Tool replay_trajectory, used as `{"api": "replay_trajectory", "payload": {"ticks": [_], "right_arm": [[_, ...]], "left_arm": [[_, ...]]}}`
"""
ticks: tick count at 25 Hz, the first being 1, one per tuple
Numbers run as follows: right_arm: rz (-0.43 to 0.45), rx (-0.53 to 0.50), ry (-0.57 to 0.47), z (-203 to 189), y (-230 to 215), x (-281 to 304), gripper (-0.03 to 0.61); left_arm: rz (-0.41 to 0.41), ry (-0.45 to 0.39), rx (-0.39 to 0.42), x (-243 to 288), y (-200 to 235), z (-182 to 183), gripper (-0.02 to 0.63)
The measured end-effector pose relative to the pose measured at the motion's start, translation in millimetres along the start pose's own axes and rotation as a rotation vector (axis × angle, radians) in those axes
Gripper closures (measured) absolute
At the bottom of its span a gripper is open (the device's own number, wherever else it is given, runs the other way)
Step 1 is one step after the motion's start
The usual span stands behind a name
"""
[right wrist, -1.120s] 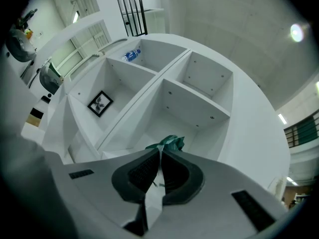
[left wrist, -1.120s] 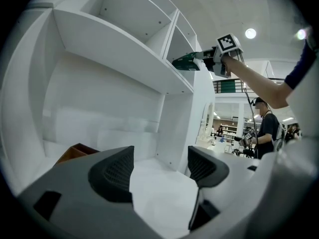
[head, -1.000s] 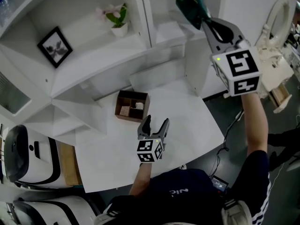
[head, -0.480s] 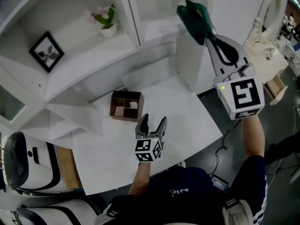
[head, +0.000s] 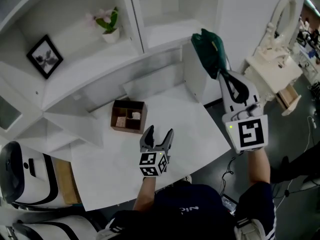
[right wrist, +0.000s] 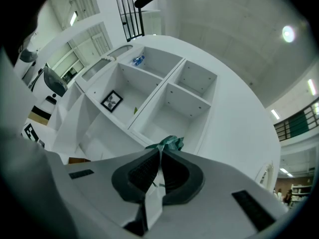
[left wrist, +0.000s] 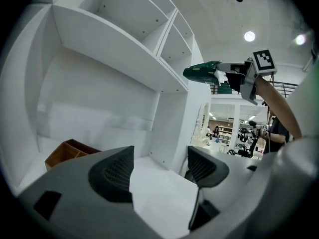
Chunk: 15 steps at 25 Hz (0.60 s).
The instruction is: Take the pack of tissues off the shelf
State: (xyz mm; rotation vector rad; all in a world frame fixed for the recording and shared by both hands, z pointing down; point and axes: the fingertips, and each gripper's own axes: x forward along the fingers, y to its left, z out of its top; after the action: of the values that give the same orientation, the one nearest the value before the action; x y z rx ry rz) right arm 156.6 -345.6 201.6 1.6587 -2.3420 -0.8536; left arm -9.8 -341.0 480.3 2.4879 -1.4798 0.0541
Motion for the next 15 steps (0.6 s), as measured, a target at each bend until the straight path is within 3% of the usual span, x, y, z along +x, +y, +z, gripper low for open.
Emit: {"api": "replay_trajectory", "payload": {"ticks": [15], "right_arm": [[0.039,0.153,0.189,-84.6,68.1,-32.1,0.565]], "left_arm": [[0.029,-0.001,0.031,-5.1,8.2,-0.1,0.278]]}}
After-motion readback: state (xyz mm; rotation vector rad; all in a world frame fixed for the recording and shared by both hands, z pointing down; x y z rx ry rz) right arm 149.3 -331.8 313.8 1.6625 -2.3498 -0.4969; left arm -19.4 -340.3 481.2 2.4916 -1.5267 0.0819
